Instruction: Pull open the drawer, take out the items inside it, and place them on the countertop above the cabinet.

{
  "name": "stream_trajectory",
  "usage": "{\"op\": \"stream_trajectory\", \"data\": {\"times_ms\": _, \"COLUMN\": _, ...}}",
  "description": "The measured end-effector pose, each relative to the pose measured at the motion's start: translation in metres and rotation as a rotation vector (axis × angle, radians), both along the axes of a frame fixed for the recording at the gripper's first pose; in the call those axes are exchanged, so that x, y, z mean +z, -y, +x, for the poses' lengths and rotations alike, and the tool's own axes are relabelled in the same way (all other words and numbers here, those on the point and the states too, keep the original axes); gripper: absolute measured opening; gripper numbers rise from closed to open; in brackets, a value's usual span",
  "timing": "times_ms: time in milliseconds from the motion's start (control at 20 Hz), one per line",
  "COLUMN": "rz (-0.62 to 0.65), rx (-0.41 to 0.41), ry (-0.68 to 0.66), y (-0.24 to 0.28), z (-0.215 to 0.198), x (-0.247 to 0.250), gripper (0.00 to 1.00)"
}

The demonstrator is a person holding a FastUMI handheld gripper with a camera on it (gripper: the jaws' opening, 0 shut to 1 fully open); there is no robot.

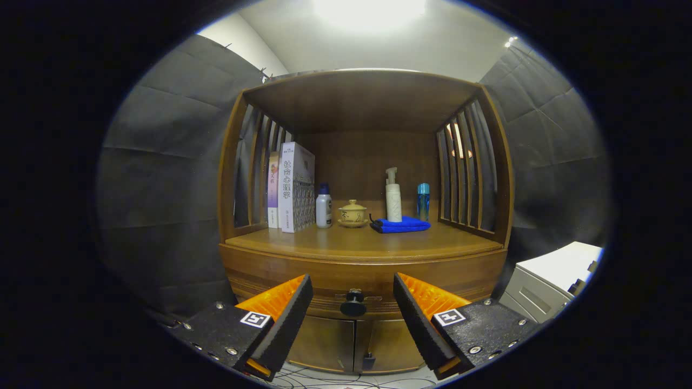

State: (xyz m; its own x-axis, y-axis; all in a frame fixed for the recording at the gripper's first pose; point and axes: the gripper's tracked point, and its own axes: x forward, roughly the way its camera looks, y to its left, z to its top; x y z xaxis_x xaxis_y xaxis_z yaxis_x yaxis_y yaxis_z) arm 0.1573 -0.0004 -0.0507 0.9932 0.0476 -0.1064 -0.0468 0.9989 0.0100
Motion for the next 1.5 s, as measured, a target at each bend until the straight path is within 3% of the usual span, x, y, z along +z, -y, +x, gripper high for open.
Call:
{"op": "stream_trajectory", "data": {"times_ms": 750, "rz": 0.003, "rx": -0.003, "ry": -0.208, "y": 0.003, "z": 0.06, "x": -0.087, "gripper": 0.91}}
{"op": "stream_trajectory", "data": {"times_ms": 950, "rz": -0.001, "rx": -0.017, "ry": -0.22, "y": 0.007, "z": 0.063, "x": -0.092, "gripper": 0.8}}
{"op": "stream_trajectory", "data": {"times_ms": 1350, "rz": -0.006, "rx": 0.0, "ry": -0.24, "y": -0.003, "z": 0.064, "x": -0.096, "gripper": 0.47}}
{"op": "stream_trajectory", "data": {"times_ms": 1500, "rz": 0.003, "rx": -0.016, "ry": -0.253, "y": -0.003, "z": 0.063, "x": -0.096, "gripper": 0.43}}
